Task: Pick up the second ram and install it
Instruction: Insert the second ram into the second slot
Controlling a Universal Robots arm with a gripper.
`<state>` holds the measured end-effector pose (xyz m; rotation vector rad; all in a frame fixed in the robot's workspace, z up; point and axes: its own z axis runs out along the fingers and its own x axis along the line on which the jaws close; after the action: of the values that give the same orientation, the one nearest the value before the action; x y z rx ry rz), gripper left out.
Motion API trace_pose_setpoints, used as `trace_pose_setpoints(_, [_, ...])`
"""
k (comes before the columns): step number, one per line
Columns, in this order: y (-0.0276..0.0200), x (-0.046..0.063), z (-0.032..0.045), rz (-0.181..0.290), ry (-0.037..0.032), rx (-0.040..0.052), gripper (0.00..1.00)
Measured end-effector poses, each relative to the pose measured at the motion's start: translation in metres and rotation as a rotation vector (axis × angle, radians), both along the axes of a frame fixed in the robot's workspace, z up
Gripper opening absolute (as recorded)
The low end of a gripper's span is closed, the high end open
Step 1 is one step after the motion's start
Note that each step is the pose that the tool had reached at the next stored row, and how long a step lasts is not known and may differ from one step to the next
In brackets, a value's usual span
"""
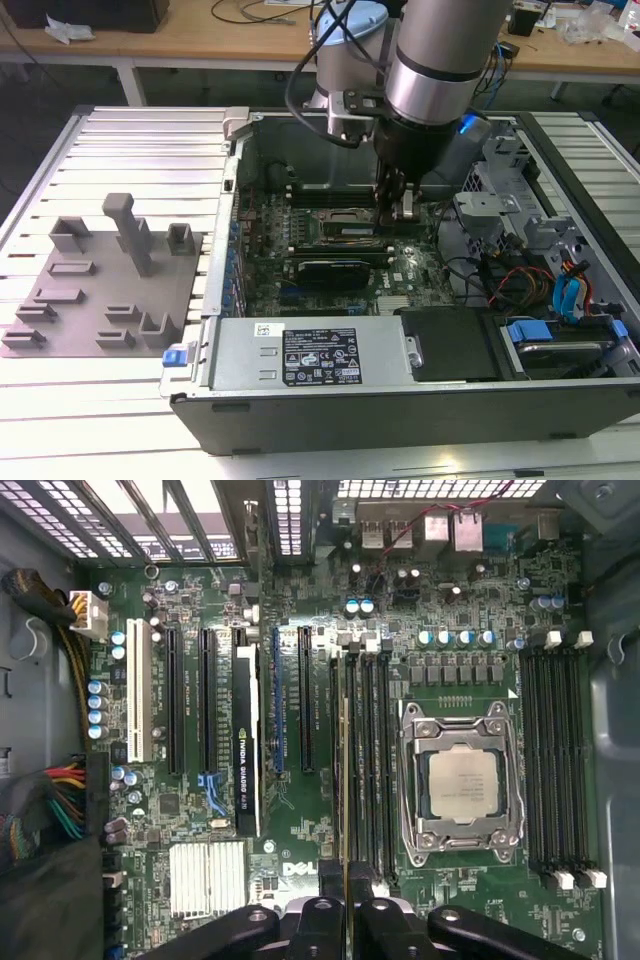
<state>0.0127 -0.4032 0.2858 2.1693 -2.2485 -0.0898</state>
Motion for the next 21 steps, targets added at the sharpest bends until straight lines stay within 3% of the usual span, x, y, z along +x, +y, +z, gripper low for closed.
trace_pose_setpoints(5, [0.0021,-0.005,-0.0089,0.000,-0.0001,0.0002,0.11])
trace_pose_setpoints(21, [0.0060,-0.009,-0.0223,0.011,0.0000,-0.0030,0.11])
